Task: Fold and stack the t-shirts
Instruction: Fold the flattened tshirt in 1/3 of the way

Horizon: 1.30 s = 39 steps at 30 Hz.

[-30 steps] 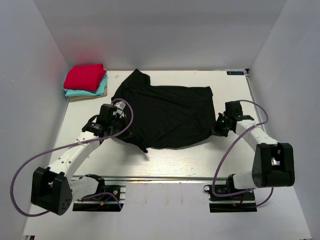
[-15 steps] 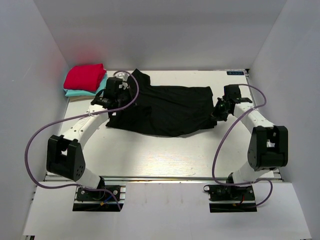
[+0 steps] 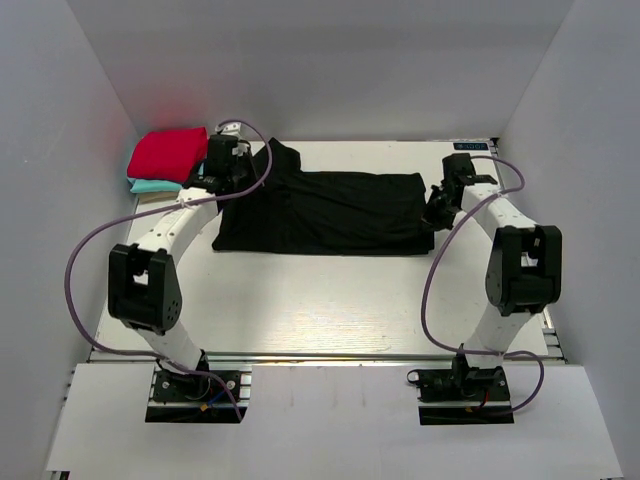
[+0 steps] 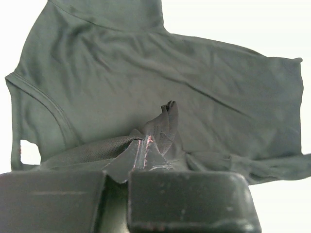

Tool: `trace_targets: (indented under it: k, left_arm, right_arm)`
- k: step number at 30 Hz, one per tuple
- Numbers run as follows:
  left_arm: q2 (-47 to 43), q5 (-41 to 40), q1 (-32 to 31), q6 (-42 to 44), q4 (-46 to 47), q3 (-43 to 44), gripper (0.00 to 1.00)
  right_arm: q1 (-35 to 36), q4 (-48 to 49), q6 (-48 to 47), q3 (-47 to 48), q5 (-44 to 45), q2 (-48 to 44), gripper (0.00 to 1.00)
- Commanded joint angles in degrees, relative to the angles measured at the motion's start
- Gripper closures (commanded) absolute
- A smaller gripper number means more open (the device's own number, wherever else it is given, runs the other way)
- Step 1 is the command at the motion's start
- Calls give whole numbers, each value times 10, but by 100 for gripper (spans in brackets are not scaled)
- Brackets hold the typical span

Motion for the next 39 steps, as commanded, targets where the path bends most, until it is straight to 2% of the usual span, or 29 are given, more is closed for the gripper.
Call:
trace_targets:
  k: [1,6,13,15,18,20,21,22,23,24,27,29,30,33,37,39]
  left_arm:
    - [19,-21,22,13,30,34,100]
    - [57,-21,41,13,44,52,100]
    - [122,43,57,19,90,72,100]
    - [156,56,57,19,84,102,100]
    - [204,56,62,19,77,135,100]
    - [230,56,62,19,63,170,100]
    - [240,44,68,19,57,182,80]
    - [261,36,68,12,47,193,50]
    - [271,28,68,7,39,220,23]
    - [281,28,73,7,21,235,1]
    - [293,41,73,2,-1,283,0]
    - [286,46,73,8,-6,283,0]
    - [268,46,73,8,-6,283,0]
    - [225,58,73,13,5,221,0]
    - [148,70,61,13,49,78,0]
    - [122,117,61,13,74,33,0]
  right_arm:
    - [-9,-27,-9,37,20,17,100]
    - [-15,-26,-6,70,15,48,100]
    - [-18,-22,-7,128,4,116,100]
    - [-19,-20,-8,143,7,128,93]
    - [-21,-19,-19,183,10,158,72]
    - [-21,-3,-28,208,20,179,64]
    - [-21,2,-39,214,22,190,46]
    - [-21,4,-42,239,22,195,39]
    - [-21,4,-61,247,20,204,37]
    - [-21,3,-62,261,19,209,33]
    - [-18,3,-79,262,3,188,26]
    - [-17,14,-83,223,-1,152,18]
    - [-16,22,-83,210,-11,142,10]
    - [-13,60,-85,133,-30,83,10]
    - [-5,108,-81,36,-73,32,10]
    - [0,126,-79,14,-98,30,10]
